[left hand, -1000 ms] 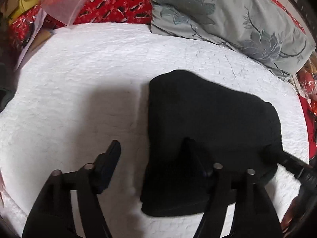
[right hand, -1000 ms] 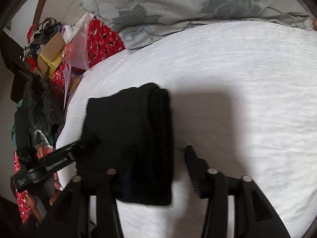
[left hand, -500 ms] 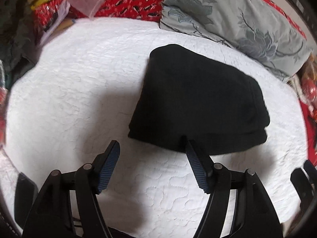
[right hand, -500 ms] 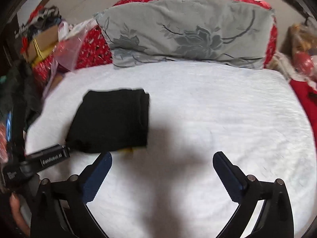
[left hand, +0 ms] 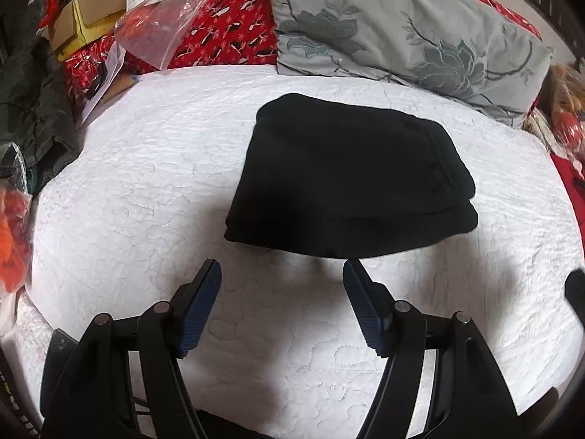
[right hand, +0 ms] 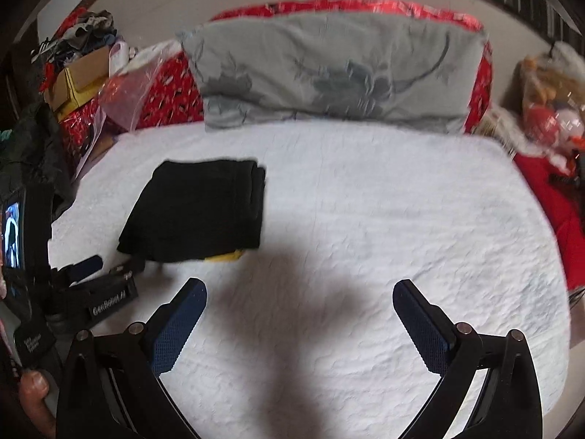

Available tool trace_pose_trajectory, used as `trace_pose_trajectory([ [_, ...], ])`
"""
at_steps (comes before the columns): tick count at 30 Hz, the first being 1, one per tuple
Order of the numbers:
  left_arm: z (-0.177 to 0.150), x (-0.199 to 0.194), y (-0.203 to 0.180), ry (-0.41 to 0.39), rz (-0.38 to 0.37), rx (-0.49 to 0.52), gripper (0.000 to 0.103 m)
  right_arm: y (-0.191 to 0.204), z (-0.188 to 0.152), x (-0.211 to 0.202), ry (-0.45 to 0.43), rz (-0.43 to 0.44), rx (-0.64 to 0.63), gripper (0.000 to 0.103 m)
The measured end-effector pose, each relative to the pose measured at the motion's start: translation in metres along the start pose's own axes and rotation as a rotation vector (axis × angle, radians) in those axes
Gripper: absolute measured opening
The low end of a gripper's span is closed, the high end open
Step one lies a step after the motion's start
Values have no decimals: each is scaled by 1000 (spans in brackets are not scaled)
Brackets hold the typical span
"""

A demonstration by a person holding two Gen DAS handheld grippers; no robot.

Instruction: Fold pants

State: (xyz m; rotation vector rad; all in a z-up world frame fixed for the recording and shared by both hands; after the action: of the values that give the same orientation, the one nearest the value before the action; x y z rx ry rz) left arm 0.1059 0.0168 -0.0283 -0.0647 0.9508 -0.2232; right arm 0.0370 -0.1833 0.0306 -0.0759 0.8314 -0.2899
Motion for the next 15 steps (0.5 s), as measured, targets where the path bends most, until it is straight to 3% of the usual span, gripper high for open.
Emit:
trace_pose_trajectory([
  [4,-1,-3,-4,-5,-15,-1,69,-4,5,-6,-49,-41,-7,103],
  [15,-2,-14,-20,-31,28,36,69,-22,-2,-2,-30,-64,40,103],
])
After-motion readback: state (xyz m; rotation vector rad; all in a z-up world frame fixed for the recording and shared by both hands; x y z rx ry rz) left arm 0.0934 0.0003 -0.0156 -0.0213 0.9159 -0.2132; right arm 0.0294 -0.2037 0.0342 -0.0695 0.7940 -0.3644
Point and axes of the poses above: each gripper's, at about its wrist camera, not at the fingertips, and x roughly the way its jaws point, y to its left, z to its top, the point moved 4 cm from there along x, roughly the way its jaws point, and after that the axes turned 14 degrees about -z, right-handed, at the moved point
